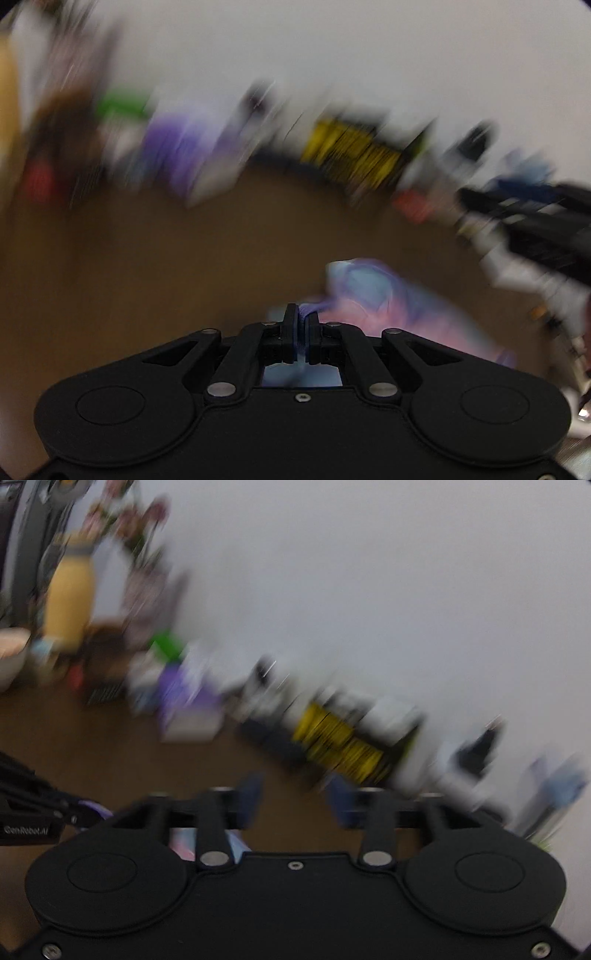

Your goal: Fold clothes

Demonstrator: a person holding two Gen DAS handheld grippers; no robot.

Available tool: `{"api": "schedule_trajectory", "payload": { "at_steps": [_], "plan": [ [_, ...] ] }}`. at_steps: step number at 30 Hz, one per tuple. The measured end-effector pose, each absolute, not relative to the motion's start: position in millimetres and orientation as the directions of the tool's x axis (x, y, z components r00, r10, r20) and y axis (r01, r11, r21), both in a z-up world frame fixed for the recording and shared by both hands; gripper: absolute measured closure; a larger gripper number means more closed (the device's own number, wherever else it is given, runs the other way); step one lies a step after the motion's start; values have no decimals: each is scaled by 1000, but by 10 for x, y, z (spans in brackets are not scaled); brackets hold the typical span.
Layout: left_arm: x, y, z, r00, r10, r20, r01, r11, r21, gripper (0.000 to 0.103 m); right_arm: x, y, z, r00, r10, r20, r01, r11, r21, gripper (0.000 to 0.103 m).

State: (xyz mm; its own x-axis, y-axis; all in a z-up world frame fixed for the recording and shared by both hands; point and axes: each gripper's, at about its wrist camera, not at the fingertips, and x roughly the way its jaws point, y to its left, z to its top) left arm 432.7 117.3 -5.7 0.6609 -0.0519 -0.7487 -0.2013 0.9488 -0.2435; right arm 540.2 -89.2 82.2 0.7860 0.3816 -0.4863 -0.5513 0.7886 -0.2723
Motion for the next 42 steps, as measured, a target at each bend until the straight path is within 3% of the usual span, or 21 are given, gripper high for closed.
{"api": "schedule_trajectory", "payload": {
  "at_steps": [1, 2, 4, 6, 10, 13, 14, 16, 17, 18, 19, 20, 22, 24, 28, 32, 35, 37, 39, 41, 42],
  "plan": [
    [4222, 1275, -141, 656, -30, -754, -219, 949, -228, 67, 5357, -856, 715, 777, 383, -500, -565, 775, -284, 33],
    [4117, 1377, -225, 650, -8, -760, -236, 948, -212, 65, 5266, -813, 667, 773, 376, -511, -569, 768, -296, 33],
    [3947, 1432, -138, 703, 45, -710, -223, 962, -159, 51, 5104, -822, 650, 753, 373, -543, -583, 761, -286, 33],
    [3839, 1477, -3, 759, 105, -642, -213, 973, -93, 40, 4904, -919, 522, 653, 401, -643, -647, 737, -197, 33],
    [3812, 1411, 269, 810, 110, -576, -163, 986, -41, 38, 4140, -1045, 257, 506, 461, -729, -752, 650, -111, 33],
    [3737, 1390, 425, 827, 71, -557, -129, 989, -67, 34, 3605, -1164, 63, 477, 474, -740, -782, 612, -113, 34],
    [3659, 1409, 510, 845, 28, -534, -103, 988, -112, 31, 3474, -1205, 13, 467, 482, -741, -785, 611, -97, 39],
    [3583, 1364, 612, 866, -7, -500, -83, 984, -158, 25, 3408, -1226, -47, 463, 481, -744, -779, 622, -82, 61],
    [3557, 1368, 649, 890, -1, -456, -96, 977, -190, 25, 3393, -1237, -72, 466, 483, -741, -773, 630, -75, 62],
    [3558, 1319, 659, 918, 17, -396, -102, 975, -195, 24, 3404, -1245, -76, 473, 487, -734, -765, 640, -69, 69],
    [3584, 1250, 669, 922, 9, -387, -76, 984, -160, 24, 3408, -1254, -82, 479, 486, -731, -759, 647, -67, 82],
    [3612, 1180, 678, 924, -3, -383, -47, 992, -121, 24, 3398, -1291, -76, 492, 482, -725, -746, 663, -64, 89],
    [3737, 847, 610, 863, -99, -495, 105, 994, -16, 24, 3354, -1344, -73, 509, 478, -716, -730, 680, -65, 91],
    [3748, 511, 479, 788, -251, -562, 304, 953, 0, 25, 3246, -1450, -80, 519, 480, -707, -725, 686, -66, 91],
    [3778, -18, 159, 673, -341, -656, 491, 870, 52, 25, 3116, -1668, -99, 540, 465, -702, -711, 698, -84, 91],
    [3656, -325, -95, 668, -356, -654, 597, 781, 184, 25, 2970, -2179, -76, 555, 430, -712, -674, 734, -82, 91],
    [3403, -275, -148, 599, -482, -640, 713, 684, 152, 25, 2973, -2501, -69, 572, 406, -713, -635, 769, -71, 91],
    [3374, -277, -213, 575, -481, -662, 729, 668, 147, 25, 3003, -2768, -67, 592, 381, -710, -587, 808, -56, 91],
    [3408, -321, -361, 578, -412, -705, 680, 720, 137, 29, 3024, -2906, -64, 608, 361, -707, -555, 830, -53, 91],
    [3451, -313, -354, 573, -411, -709, 656, 749, 96, 58, 3029, -2940, -66, 610, 371, -700, -560, 827, -50, 91],
    [3476, -304, -336, 571, -408, -713, 638, 766, 73, 83, 3031, -2938, -71, 610, 371, -700, -561, 826, -52, 91]
  ]
}}
